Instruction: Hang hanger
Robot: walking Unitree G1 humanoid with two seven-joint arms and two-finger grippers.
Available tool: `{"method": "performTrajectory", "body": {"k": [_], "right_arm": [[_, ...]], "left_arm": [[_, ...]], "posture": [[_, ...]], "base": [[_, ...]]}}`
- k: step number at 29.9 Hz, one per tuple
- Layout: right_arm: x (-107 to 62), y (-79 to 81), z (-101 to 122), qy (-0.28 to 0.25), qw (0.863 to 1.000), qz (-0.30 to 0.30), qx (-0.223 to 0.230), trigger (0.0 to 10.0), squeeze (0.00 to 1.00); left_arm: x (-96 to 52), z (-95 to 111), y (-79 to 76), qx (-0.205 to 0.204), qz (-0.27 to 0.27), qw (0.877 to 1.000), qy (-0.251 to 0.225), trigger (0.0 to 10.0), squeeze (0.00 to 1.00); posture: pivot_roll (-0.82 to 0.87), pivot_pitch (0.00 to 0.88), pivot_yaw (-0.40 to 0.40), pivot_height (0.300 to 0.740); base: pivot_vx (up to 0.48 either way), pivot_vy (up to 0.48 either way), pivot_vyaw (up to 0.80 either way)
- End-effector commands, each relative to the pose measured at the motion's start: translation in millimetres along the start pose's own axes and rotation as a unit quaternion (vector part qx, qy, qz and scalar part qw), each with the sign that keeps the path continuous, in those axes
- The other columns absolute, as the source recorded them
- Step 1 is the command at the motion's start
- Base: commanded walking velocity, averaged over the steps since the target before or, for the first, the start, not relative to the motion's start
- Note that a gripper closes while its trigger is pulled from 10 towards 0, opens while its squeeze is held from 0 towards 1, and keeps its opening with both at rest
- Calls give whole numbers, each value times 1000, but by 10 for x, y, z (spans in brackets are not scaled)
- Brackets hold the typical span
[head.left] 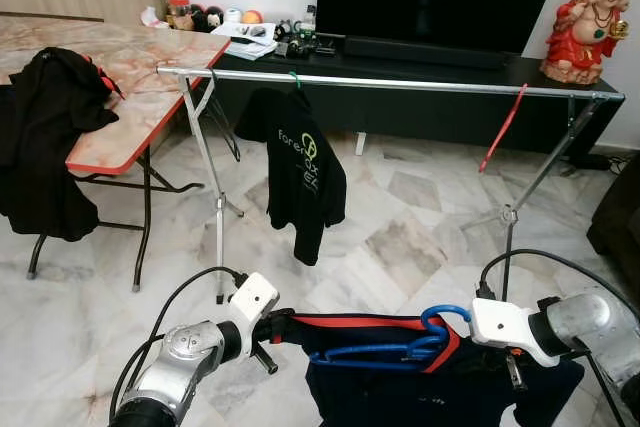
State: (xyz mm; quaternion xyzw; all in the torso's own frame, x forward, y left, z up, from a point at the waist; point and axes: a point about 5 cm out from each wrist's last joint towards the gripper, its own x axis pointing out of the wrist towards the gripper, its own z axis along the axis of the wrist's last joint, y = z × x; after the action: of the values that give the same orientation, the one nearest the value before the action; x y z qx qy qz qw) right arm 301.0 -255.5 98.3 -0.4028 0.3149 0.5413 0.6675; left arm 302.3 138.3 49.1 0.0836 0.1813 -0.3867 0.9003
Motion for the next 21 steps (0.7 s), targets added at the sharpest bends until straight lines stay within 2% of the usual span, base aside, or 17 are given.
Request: {"method": "performTrajectory", "body": {"k": [1, 4, 7, 11, 12, 14, 18, 21], "right_arm": [[-203, -81, -151, 57, 998, -41, -2, 0, 0], [-197, -144, -96, 39, 997, -69, 0, 0, 0], [-191, -269, 41, -22, 992, -127, 11, 0, 0], [-169, -280, 73, -54, 990, -129, 34, 0, 0], [-160, -271, 64, -50, 990, -125, 35, 0, 0], [-120, -220, -17, -7, 993, -113, 17, 0, 0], [-54, -157, -81, 21, 995, -96, 11, 0, 0], [12, -109, -115, 40, 996, -84, 2, 0, 0]], "left_arm": [[-113, -69, 116, 4, 24, 999, 22, 0, 0], [-114, -77, 109, 11, 21, 999, 28, 0, 0], [-107, -136, 70, 24, 7, 998, 50, 0, 0], [-99, -158, 55, 30, 6, 998, 58, 0, 0], [-97, -159, 53, 31, 5, 998, 59, 0, 0], [-92, -135, 48, 27, 4, 998, 52, 0, 0], [-103, -96, 59, 31, -3, 998, 49, 0, 0], [-116, -1, 86, 29, -3, 999, 28, 0, 0]], "posture": [[32, 0, -58, 740], [32, 0, -58, 740], [35, 0, -58, 740], [33, 0, -59, 740], [33, 0, -59, 740], [35, 0, -60, 740], [35, 0, -59, 740], [36, 0, -59, 740]], "base": [[0, 0, 0], [0, 0, 0], [0, 0, 0], [0, 0, 0], [0, 0, 0], [0, 0, 0], [0, 0, 0], [0, 0, 0]]}}
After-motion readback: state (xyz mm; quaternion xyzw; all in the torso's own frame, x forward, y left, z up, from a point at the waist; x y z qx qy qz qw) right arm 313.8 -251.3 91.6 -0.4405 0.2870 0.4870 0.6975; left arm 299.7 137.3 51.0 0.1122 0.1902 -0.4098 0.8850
